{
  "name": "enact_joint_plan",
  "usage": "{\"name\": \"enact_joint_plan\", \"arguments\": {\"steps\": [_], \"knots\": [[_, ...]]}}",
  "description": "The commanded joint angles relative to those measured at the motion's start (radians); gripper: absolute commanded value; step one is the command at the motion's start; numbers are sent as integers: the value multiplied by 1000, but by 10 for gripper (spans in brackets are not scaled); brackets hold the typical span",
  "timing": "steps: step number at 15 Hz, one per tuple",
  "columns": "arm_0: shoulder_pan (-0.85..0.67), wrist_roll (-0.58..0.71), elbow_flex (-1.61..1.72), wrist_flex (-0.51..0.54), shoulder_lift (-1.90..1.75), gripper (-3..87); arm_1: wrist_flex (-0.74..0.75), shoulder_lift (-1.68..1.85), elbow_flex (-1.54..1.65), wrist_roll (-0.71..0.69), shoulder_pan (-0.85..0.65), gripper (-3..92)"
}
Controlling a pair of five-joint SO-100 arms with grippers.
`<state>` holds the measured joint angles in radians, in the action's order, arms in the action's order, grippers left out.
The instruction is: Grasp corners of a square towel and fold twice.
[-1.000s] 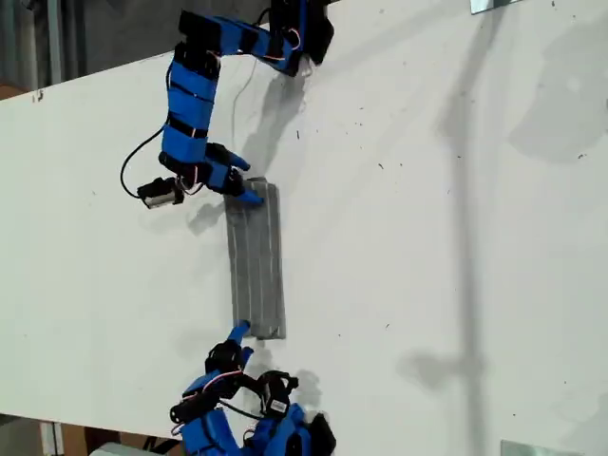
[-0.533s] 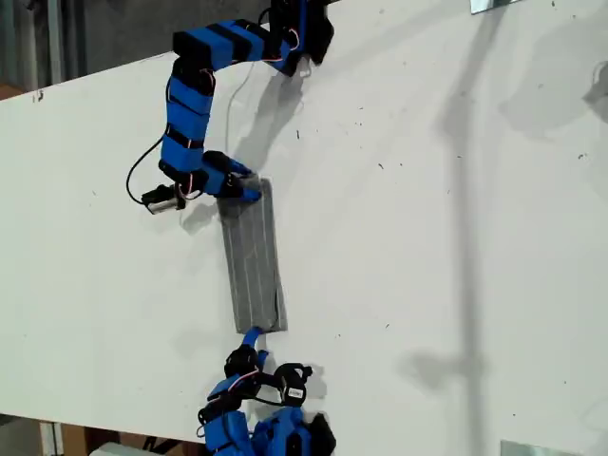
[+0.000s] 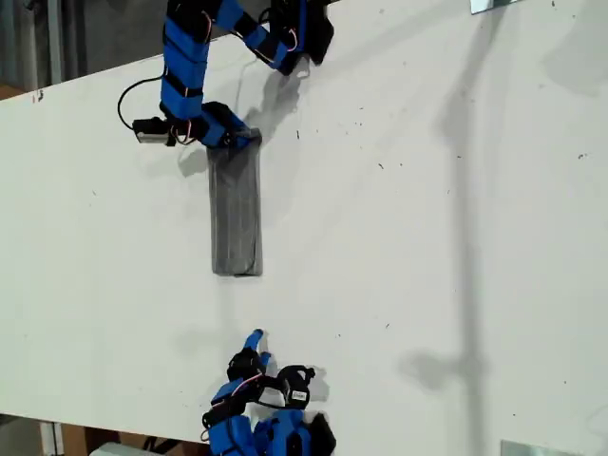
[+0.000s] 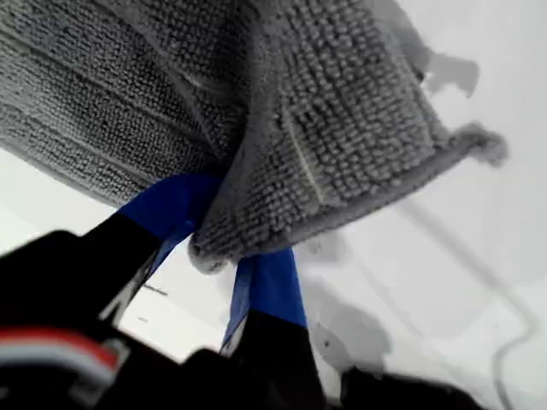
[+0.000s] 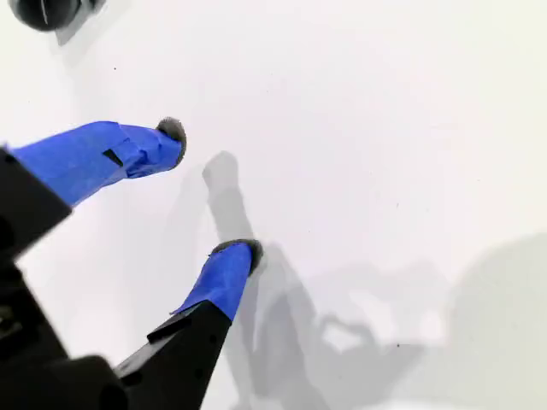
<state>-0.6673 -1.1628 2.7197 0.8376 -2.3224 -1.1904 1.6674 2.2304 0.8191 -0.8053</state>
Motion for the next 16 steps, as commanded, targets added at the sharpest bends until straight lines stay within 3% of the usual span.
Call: {"name": "enact_joint_plan", "arguments": {"steps": [1, 3, 6, 12, 16], "knots": [[-6, -12, 9, -11, -54, 220, -112, 434, 104, 87, 81, -1], [-5, -6, 21, -12, -75, 223, -262, 583, -6, 192, 229, -1], [-5, 0, 20, -15, -74, 225, -376, 466, -301, 187, 308, -1], [-3, 6, 21, -17, -77, 225, -410, -256, -1008, -74, 403, -1], [-3, 6, 21, -17, -77, 225, -287, -414, -1203, -186, 423, -1]]}}
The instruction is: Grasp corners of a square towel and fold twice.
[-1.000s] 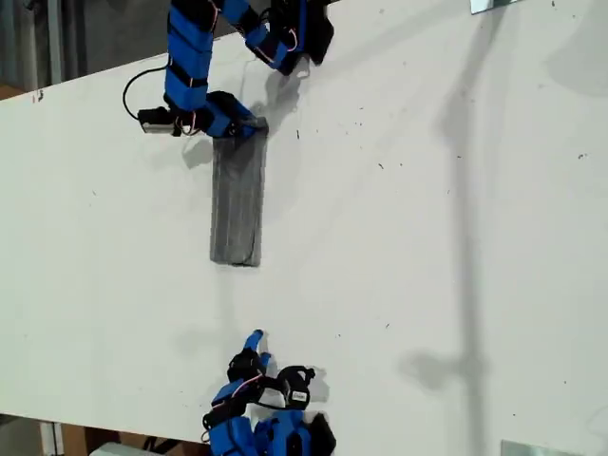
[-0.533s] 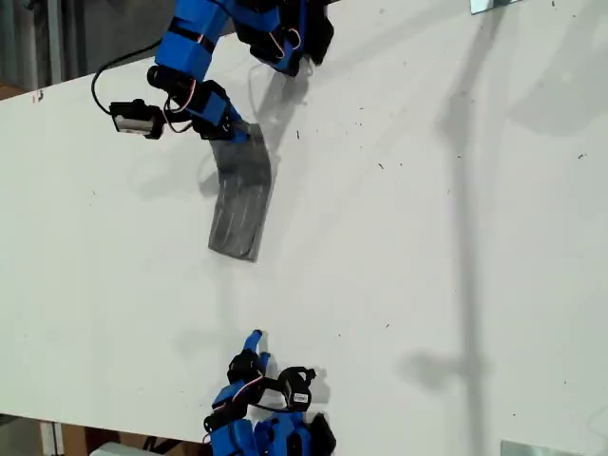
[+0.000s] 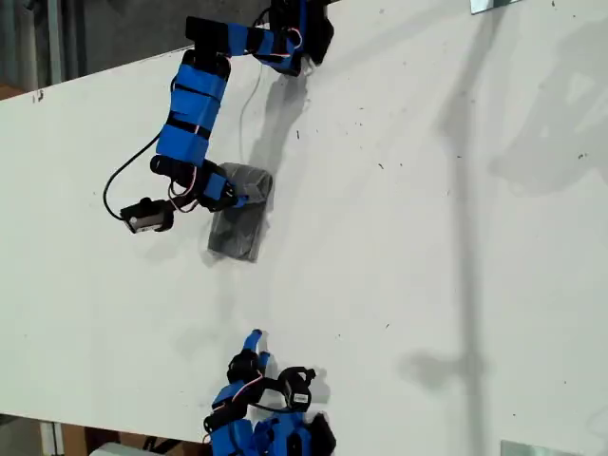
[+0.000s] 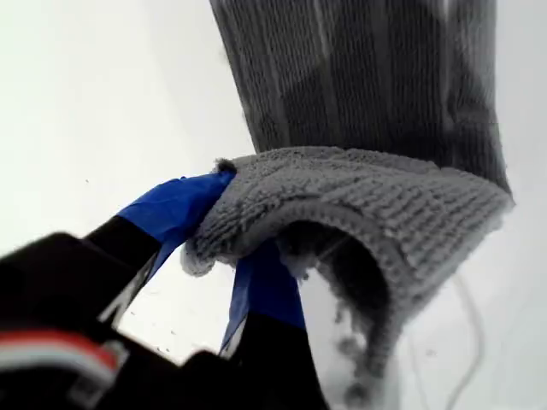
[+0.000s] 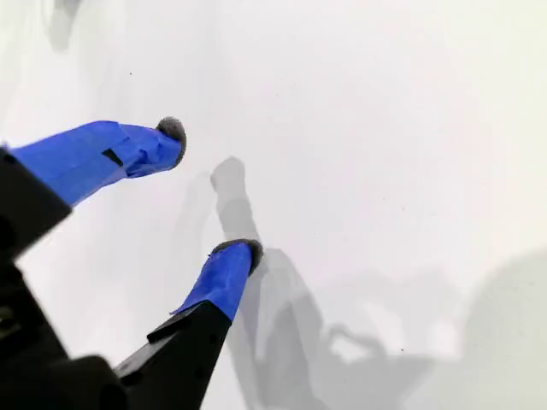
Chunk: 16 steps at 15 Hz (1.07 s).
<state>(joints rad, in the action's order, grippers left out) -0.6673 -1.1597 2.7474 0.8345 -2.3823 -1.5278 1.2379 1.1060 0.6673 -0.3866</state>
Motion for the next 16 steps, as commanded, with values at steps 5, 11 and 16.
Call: {"name": "enact_joint_plan", "arguments": {"steps": [5, 11, 16], "knots": [[-6, -5, -5, -14, -17, 224, 216, 17, -58, -104, -18, -1], [-6, -6, -3, -12, -20, 224, 379, 20, -25, -153, -34, 356], [-8, -8, 14, -9, -51, 224, 391, 107, 11, -150, -37, 373]]}}
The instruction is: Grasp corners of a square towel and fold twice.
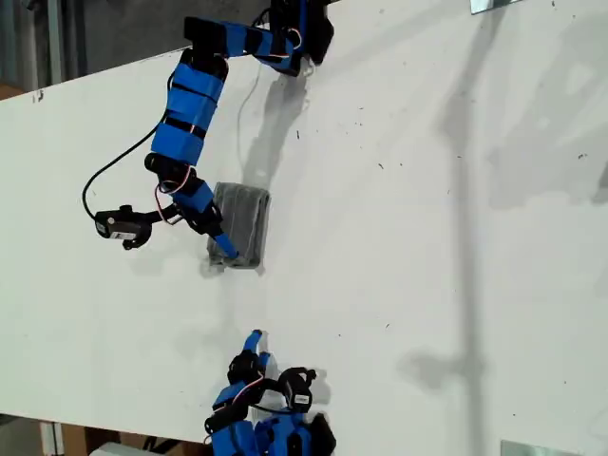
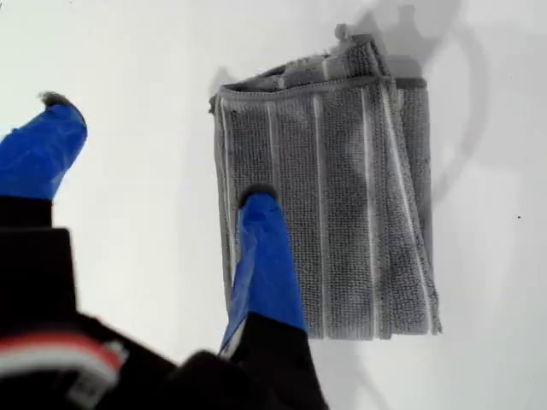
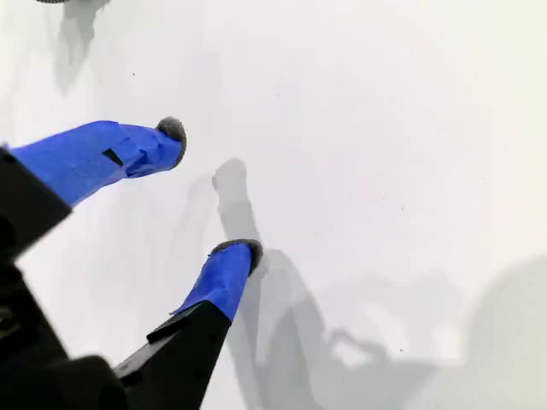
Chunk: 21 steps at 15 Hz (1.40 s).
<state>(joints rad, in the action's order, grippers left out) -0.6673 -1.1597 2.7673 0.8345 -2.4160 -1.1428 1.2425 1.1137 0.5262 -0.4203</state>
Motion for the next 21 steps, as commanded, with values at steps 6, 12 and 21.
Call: {"name": "enact_joint_plan", "arguments": {"steps": [6, 12, 21], "knots": [[15, -57, 129, 84, -359, 228, -6, 971, 913, 385, 173, 415], [302, -307, 324, 495, -1063, 216, 156, 1477, 1565, 870, 543, 152], [508, 100, 354, 468, -1060, 2, -262, 2040, 1786, 1083, 684, 126]]}}
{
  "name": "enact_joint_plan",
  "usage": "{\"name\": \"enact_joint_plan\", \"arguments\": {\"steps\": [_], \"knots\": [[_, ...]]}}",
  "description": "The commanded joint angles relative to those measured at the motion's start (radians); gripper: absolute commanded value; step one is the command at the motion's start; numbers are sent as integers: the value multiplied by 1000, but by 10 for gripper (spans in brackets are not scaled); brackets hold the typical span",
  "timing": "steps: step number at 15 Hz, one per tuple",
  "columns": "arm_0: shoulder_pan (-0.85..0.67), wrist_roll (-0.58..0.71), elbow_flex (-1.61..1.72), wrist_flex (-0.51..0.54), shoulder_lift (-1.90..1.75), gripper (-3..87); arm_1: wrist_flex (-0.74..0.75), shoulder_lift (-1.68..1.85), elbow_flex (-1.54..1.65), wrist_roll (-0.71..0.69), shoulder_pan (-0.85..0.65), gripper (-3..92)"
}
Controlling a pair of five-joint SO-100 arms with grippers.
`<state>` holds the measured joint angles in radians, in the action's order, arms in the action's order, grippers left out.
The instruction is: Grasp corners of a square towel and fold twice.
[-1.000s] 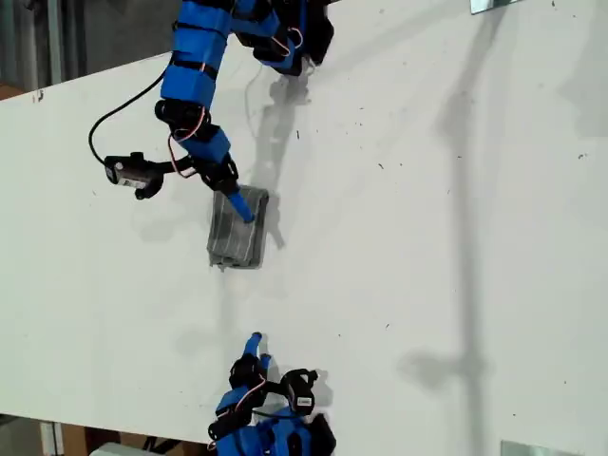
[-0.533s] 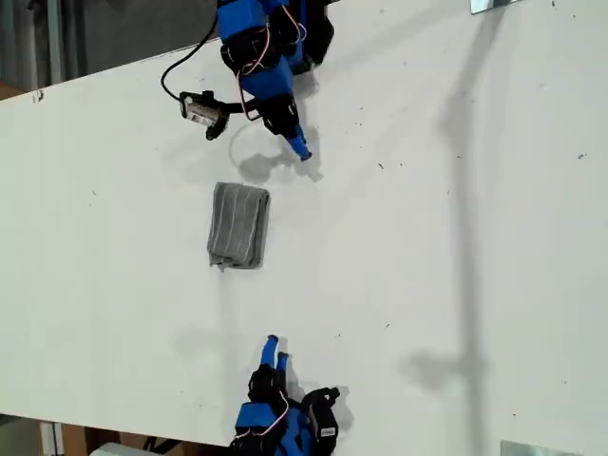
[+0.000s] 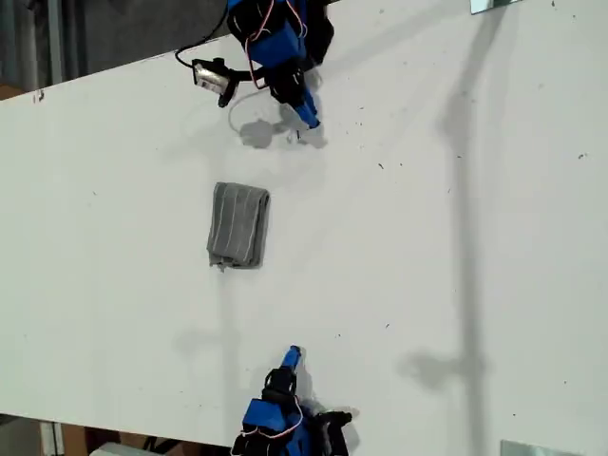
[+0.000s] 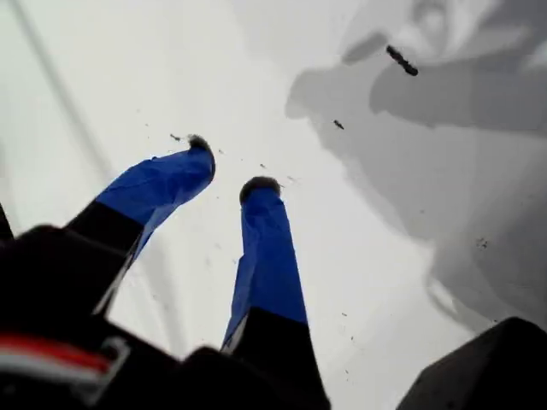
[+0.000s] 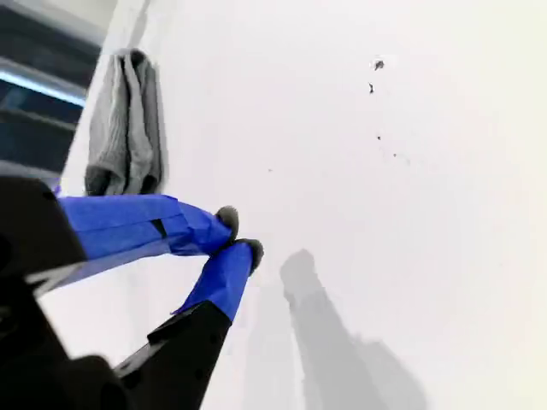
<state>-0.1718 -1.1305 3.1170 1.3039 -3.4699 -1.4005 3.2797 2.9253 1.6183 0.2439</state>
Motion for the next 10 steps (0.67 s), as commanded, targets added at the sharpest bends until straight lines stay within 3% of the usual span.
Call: {"name": "enact_joint_plan", "arguments": {"steps": [1, 10], "knots": [[12, 109, 5, -2, -6, 2, -23, 5, -31, -83, 17, 126], [9, 107, 5, -2, -6, 2, -23, 5, -31, -87, 48, 126]]}}
